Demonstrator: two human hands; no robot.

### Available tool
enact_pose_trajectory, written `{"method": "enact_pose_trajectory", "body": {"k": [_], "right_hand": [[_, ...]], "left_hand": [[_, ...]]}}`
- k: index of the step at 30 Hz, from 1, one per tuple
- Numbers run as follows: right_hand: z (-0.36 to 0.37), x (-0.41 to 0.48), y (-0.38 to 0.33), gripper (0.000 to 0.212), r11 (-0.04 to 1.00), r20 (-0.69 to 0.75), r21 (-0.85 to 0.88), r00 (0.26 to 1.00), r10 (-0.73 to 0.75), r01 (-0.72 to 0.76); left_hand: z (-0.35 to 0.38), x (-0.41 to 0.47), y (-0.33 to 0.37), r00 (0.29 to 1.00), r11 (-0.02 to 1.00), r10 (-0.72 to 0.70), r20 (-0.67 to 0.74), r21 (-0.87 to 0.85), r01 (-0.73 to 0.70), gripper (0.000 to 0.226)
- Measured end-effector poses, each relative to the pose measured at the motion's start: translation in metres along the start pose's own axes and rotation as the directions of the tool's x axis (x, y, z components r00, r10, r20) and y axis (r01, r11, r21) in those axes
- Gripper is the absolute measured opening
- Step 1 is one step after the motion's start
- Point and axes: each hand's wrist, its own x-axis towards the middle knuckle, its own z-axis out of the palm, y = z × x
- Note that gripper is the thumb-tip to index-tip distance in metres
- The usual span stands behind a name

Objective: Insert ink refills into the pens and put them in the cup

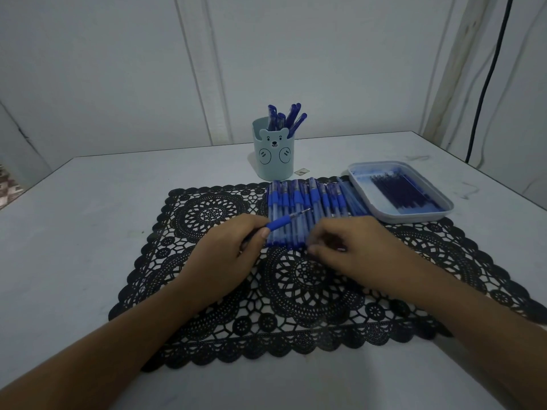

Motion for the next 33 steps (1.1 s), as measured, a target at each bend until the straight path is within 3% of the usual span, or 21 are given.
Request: {"method": "enact_pose_trajectory", "body": {"k": [3, 6, 18, 23, 26, 28, 31, 33], "right_hand": [[-0.006, 0.004, 0.004, 0.009, 0.953, -0.24, 0.296, 0.96, 0.142, -0.066], [-0.008, 0.006, 0.005, 0.01, 0.921, -0.332, 0.389, 0.927, 0.174, -0.033], [-0.001, 0.003, 0.001, 0.016, 0.963, -0.186, 0.269, 0.979, 0.079, -0.026], [0.003, -0.002, -0.003, 0.051, 0.976, -0.152, 0.215, 0.987, 0.045, -0.012], [0.0, -0.001, 0.001, 0.017, 0.971, -0.124, 0.237, 0.992, 0.035, -0.005], [-0.001, -0.001, 0.002, 0.01, 0.975, -0.113, 0.224, 0.993, 0.024, 0.002], [-0.001, -0.001, -0.001, 0.036, 0.978, -0.137, 0.209, 0.99, 0.044, -0.015], [-0.002, -0.002, -0.002, 0.039, 0.975, -0.112, 0.219, 0.992, 0.062, -0.036]], "left_hand": [[0.0, 0.0, 0.001, 1.0, 1.0, 0.001, -0.002, 0.003, -0.001, 0.035], [0.0, -0.001, 0.001, 1.0, 1.0, 0.005, 0.008, 0.003, -0.005, 0.034], [-0.003, -0.002, 0.006, 0.994, 0.996, 0.068, 0.084, 0.052, -0.072, 0.033], [-0.002, -0.003, 0.009, 0.987, 0.99, 0.113, 0.117, 0.067, -0.121, 0.033], [-0.003, -0.002, 0.008, 0.991, 0.994, 0.096, 0.096, 0.042, -0.1, 0.03], [-0.004, -0.002, 0.008, 0.992, 0.995, 0.091, 0.092, 0.039, -0.095, 0.03], [-0.003, -0.003, 0.008, 0.991, 0.994, 0.095, 0.096, 0.053, -0.1, 0.031], [-0.003, -0.003, 0.009, 0.991, 0.994, 0.093, 0.095, 0.054, -0.099, 0.032]]}}
